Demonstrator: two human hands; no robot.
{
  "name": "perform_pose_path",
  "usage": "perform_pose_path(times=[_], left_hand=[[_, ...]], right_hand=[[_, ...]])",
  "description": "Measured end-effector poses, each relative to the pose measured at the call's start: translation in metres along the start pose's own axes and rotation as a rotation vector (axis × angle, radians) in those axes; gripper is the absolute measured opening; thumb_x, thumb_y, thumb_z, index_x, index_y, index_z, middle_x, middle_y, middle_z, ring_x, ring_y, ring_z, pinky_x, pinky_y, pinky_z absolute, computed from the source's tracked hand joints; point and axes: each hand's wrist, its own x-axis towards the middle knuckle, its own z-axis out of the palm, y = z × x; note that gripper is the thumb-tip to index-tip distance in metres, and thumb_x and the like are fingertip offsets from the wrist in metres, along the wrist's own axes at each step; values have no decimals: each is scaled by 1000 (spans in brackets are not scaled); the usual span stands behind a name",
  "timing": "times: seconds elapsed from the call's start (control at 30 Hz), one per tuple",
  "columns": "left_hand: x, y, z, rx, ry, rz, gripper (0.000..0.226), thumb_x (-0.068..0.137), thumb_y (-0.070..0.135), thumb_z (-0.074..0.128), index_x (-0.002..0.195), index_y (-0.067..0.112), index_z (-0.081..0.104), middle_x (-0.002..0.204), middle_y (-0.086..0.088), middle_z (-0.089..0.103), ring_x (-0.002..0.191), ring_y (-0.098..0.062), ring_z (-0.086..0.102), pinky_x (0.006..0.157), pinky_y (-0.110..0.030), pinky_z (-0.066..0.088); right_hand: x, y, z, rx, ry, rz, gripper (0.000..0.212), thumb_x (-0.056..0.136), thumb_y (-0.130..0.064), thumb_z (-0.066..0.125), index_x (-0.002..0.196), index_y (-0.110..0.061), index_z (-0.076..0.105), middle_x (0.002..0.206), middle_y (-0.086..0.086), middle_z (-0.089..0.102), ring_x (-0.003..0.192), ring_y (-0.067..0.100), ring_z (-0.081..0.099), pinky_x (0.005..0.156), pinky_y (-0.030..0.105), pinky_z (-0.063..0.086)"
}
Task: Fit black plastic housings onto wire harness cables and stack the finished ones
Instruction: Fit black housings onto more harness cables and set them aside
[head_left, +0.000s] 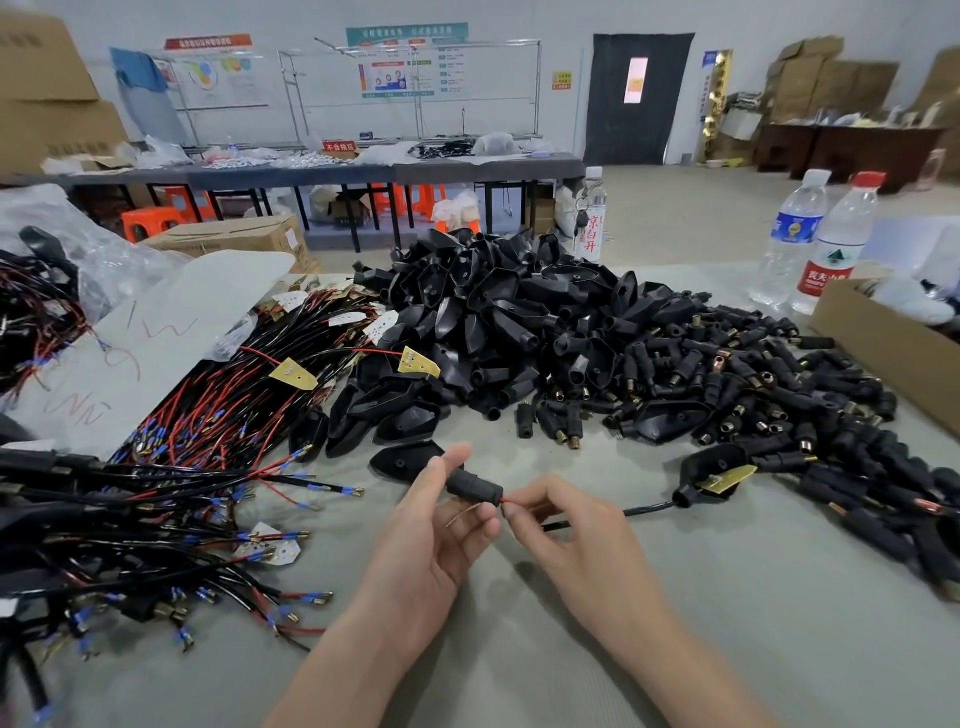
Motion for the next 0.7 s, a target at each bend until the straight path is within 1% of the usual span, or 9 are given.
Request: perform_pose_path(times=[0.1,0.13,0.2,0.27,0.4,0.5,0.6,0.63,0.7], left_hand=[[0,0,0,6,-5,3,31,102,35,50,116,19,72,79,-11,67,63,-16,63,63,-26,60],[0,1,-1,3,-5,3,31,102,36,50,116,19,73,80,-11,67,63,-16,63,63,-26,60],[1,5,-3,-15,2,11,32,102,36,50,114,19,74,83,-11,68,65,-15,64,63,-25,59],[1,8,-6,-30,19,16,32,101,36,50,111,21,76,86,-9,71,66,-14,66,62,-24,59],[1,8,-6,-38,28,2,30,101,36,52,108,21,77,86,-10,72,66,-14,66,61,-25,59],[1,6,-5,-25,30,-3,30,101,36,52,107,22,78,84,-10,72,67,-14,66,61,-25,59],[1,6,-5,-41,26,-25,31,101,36,52,106,21,78,82,-11,72,67,-15,66,62,-25,60],[1,6,-4,-45,24,-36,31,101,35,52,106,20,78,81,-11,71,67,-15,66,62,-26,60],[1,6,-3,-43,22,-50,31,101,35,51,106,19,78,81,-12,71,67,-16,66,63,-26,61]], right_hand=[[0,-1,3,6,2,13,7,92,-33,69,91,-38,64,87,-24,70,86,1,66,73,13,47],[1,-1,2,29,0,24,6,92,-35,69,92,-39,64,88,-25,70,88,0,66,75,13,47],[2,-1,-1,97,-19,42,4,93,-40,68,95,-41,66,93,-27,70,93,-3,66,78,9,46],[2,-1,-3,112,-42,45,3,93,-39,67,96,-40,65,94,-26,71,96,-3,65,80,9,44],[1,0,-3,76,-42,40,3,94,-39,66,92,-39,64,86,-22,69,86,4,65,73,12,46],[1,-1,-2,71,-32,26,7,94,-38,65,88,-38,62,80,-19,67,77,9,63,66,17,47],[1,0,-1,34,-33,8,9,93,-39,63,84,-38,59,76,-15,66,71,12,62,64,25,49],[1,1,-1,23,-37,7,10,92,-38,63,83,-37,58,75,-14,65,70,12,62,63,25,49],[0,3,1,-5,-40,-8,13,92,-33,64,82,-34,55,72,-16,63,65,11,59,57,19,45]])
